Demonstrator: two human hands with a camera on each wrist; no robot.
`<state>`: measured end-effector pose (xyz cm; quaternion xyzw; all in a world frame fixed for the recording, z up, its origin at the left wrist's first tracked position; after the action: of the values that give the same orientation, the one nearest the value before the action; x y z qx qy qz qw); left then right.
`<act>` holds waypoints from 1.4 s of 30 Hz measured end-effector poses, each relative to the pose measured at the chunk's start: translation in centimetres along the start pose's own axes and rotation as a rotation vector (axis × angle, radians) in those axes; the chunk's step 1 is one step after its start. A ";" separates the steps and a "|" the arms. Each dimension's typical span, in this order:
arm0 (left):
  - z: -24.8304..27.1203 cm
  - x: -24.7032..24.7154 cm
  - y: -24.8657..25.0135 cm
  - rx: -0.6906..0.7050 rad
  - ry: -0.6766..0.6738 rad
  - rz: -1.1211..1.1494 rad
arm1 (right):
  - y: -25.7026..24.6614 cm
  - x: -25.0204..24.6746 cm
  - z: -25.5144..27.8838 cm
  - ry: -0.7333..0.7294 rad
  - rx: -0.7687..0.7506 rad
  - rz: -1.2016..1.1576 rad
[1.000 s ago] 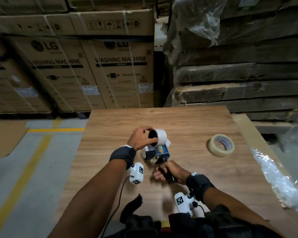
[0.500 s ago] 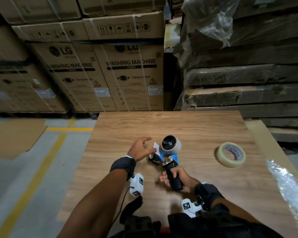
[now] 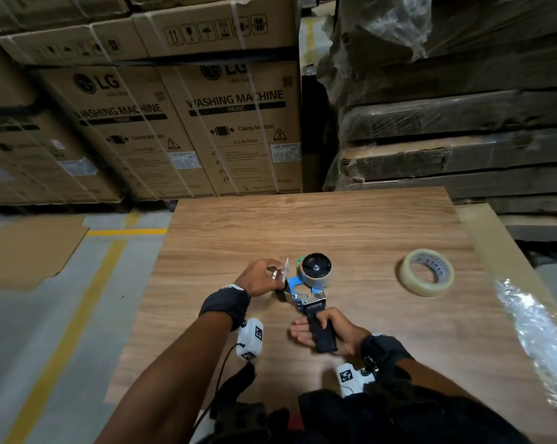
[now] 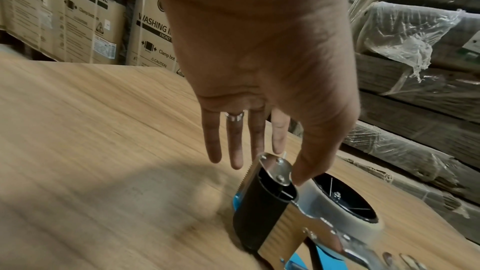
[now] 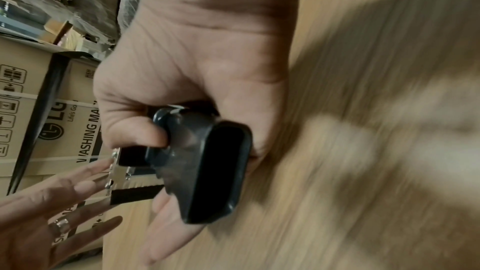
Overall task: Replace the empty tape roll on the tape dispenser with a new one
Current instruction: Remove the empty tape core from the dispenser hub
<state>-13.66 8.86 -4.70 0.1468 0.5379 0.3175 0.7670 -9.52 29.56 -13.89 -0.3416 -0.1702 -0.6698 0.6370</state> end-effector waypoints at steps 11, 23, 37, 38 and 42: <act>-0.5 1.5 -0.8 0.029 0.000 0.004 | -1.3 -2.6 2.2 0.013 -0.069 0.172; -3.9 -0.9 0.5 0.065 0.076 -0.003 | -9.5 -4.9 7.6 0.282 -0.158 0.422; -8.1 1.6 2.9 0.069 -0.174 -0.090 | -17.2 3.5 2.2 0.551 -0.506 1.335; -8.3 2.0 2.6 0.060 -0.192 -0.112 | -16.9 4.0 1.8 0.532 -0.482 1.374; -8.4 2.9 2.2 0.057 -0.223 -0.169 | -15.6 4.1 0.9 0.523 -0.483 1.413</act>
<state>-21.42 11.43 -8.79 0.1570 0.4685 0.2182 0.8416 -24.26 29.16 -7.23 -0.3292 0.3925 -0.1836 0.8389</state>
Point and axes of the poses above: each hand's wrist, its own z-axis away from the middle knuckle, its own x-axis out of the palm, y = z × x, the point moved 4 cm from there along -z, towards the middle knuckle, and after that the axes turned 6 degrees about -z, right-handed, at the moved point
